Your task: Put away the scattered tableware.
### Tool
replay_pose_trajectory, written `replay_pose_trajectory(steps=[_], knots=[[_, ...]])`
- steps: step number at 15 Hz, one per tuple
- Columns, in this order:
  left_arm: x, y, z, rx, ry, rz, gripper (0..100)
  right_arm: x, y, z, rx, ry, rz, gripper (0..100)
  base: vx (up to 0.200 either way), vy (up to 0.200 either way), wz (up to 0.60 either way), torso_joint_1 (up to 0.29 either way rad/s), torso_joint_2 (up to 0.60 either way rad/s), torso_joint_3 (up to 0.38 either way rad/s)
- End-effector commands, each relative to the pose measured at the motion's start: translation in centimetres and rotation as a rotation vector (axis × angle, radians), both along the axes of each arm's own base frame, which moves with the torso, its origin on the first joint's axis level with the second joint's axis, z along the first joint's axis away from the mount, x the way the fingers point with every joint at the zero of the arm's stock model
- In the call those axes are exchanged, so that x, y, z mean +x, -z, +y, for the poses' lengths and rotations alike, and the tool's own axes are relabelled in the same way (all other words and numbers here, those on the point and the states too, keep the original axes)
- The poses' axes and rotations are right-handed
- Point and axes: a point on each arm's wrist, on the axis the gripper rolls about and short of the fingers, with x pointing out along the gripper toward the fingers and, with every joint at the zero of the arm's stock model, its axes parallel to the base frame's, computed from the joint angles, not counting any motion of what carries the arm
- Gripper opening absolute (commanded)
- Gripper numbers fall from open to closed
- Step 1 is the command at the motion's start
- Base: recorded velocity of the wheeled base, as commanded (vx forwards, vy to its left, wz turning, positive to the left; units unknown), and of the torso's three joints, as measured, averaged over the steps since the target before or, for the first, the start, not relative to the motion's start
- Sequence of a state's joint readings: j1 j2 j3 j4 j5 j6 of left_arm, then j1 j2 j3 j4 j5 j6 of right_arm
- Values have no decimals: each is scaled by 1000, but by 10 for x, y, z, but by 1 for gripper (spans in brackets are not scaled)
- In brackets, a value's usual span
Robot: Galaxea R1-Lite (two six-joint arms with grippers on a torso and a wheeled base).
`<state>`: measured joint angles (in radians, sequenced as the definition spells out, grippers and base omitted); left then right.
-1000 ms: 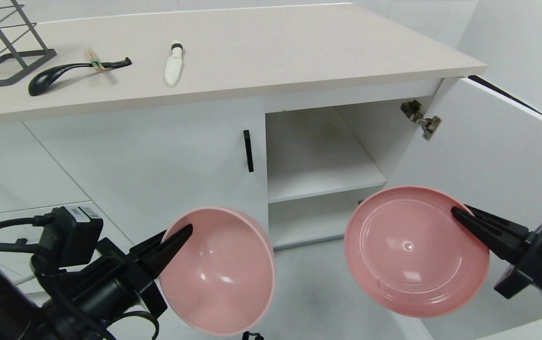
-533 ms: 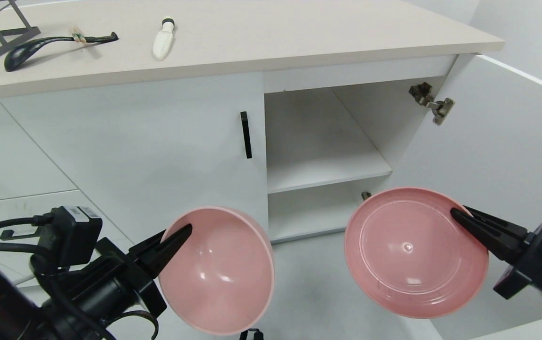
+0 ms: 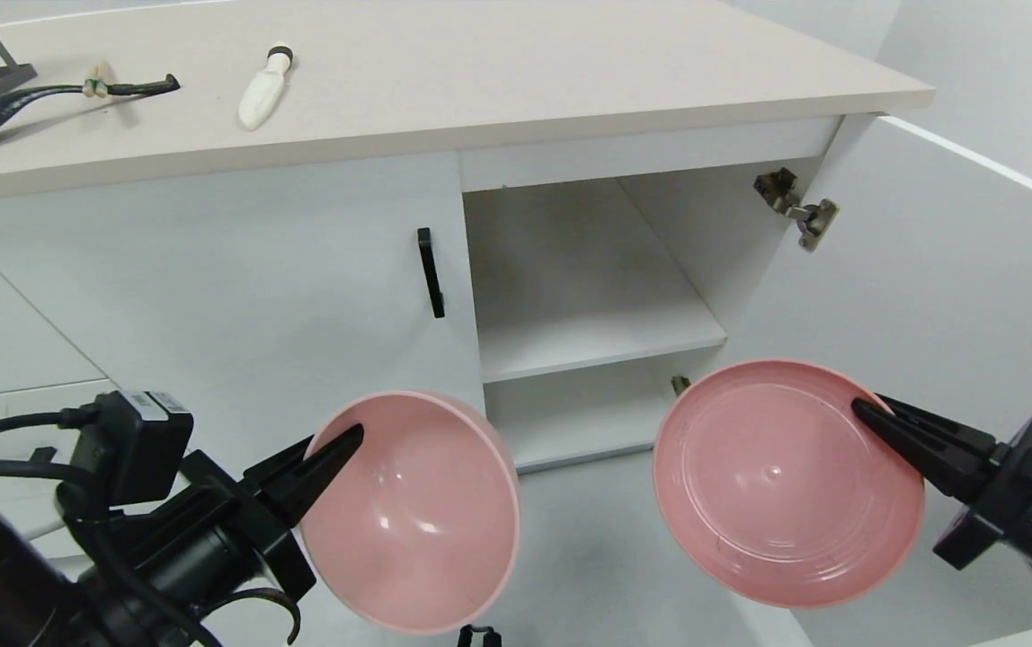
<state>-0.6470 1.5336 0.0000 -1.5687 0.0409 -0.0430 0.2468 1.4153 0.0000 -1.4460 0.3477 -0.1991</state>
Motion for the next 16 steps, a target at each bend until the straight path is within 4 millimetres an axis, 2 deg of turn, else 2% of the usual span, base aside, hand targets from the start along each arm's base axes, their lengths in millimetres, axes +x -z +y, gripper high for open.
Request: replay_pose_trajectory(steps=[1, 2, 5, 10, 13, 16], knots=[[-1, -2, 1, -8, -2, -8, 0, 1, 2, 0, -4, -1, 13, 0, 0, 0, 0, 0, 0, 0], [0, -2, 2, -9, -12, -9, 0, 2, 3, 1, -10, -2, 16, 0, 0, 0, 0, 0, 0, 0], [6, 1, 8, 0, -83, 4, 0, 4, 6, 2, -13, -7, 37, 0, 200, 0, 0, -1, 2, 6], [-1, -2, 1, -8, -25, -11, 0, 5, 7, 4, 61, -15, 86, 0, 0, 0, 0, 0, 0, 0], [-12, -7, -5, -28, 46, -35, 0, 5, 11, 17, 88, -95, 143, 0, 0, 0, 0, 0, 0, 0], [-14, -13, -1, -48, 32, -58, 0, 21, 24, 35, 84, -149, 207, 0, 67, 67, 0, 1, 1, 1]])
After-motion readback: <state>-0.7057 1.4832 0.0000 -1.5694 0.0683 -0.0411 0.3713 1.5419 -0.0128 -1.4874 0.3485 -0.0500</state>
